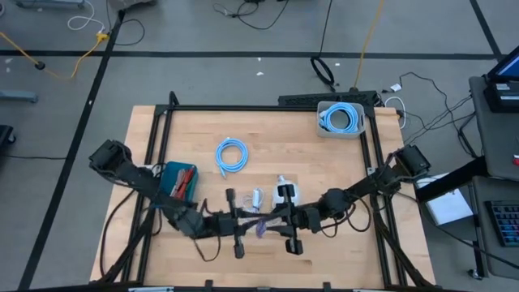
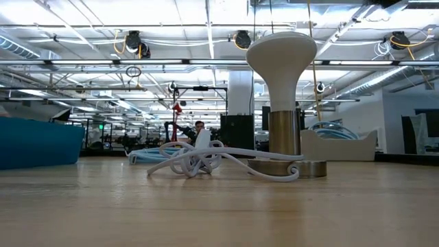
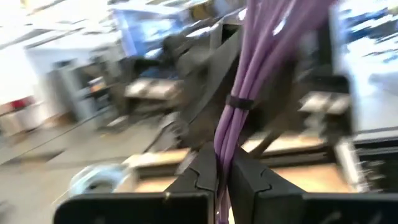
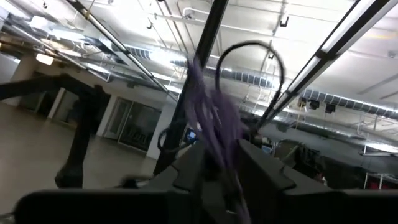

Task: Pick & Place USB Port
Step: Put the violet charger cable into the blue bin

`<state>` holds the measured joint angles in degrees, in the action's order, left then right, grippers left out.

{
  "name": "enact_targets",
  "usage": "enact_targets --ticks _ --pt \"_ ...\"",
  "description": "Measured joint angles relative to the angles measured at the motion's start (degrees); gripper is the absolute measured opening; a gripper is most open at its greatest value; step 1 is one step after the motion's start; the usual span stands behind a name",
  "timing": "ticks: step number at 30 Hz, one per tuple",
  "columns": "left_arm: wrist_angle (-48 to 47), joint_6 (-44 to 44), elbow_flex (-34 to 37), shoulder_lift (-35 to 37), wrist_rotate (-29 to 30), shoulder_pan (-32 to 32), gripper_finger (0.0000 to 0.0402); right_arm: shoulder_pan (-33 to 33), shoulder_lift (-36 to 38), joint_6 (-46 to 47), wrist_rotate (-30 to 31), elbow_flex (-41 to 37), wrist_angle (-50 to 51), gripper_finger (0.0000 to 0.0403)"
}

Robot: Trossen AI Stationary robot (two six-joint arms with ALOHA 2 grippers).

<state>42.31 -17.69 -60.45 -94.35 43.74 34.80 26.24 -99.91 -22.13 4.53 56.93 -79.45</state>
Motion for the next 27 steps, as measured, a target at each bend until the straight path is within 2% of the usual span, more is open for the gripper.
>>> enact_targets --ticks 3,6,8,10,12,14,16,18,23,25,27 --pt "-2.8 0.7 0.0 1.9 12.3 3.3 0.0013 2.6 1.7 -1.0 4.6 0.0 0.7 0.0107" --pt "-10.0 5.0 0.0 5.6 24.9 6.9 0.0013 6.4 4.4 -7.7 11.8 0.0 4.7 0.0125" --pt "-18.3 12.6 0.0 8.7 33.3 9.1 0.0013 9.3 6.2 -12.9 18.9 0.0 7.3 0.0134" --pt "-31.3 25.1 0.0 13.0 38.9 11.3 0.0013 12.4 8.1 -18.0 27.1 0.0 8.5 0.0141" --pt "-46.3 42.1 0.0 18.6 35.9 12.3 0.0013 14.9 9.8 -23.1 34.7 0.0 9.0 0.0145" --pt "-60.8 59.3 0.0 23.8 27.1 11.1 0.0013 16.9 10.7 -26.6 40.4 0.0 9.2 0.0147" --pt "-74.4 72.1 0.0 26.7 19.6 8.9 0.0013 18.2 10.8 -29.3 43.5 0.0 9.5 0.0148" --pt "-87.5 82.4 0.0 27.1 15.1 6.8 0.0013 19.1 10.8 -30.7 43.9 0.0 9.5 0.0147" --pt "-115.1 96.5 0.0 26.1 4.5 -0.8 0.0013 19.3 10.8 -31.4 43.7 0.0 9.5 0.0144" --pt "-122.7 97.5 0.1 25.6 0.7 -4.5 0.0013 19.2 10.8 -31.5 43.8 0.0 9.5 0.0144" --pt "-127.2 93.9 0.1 25.9 -1.3 -8.0 0.0013 19.2 10.8 -31.5 43.7 0.0 9.5 0.0144"
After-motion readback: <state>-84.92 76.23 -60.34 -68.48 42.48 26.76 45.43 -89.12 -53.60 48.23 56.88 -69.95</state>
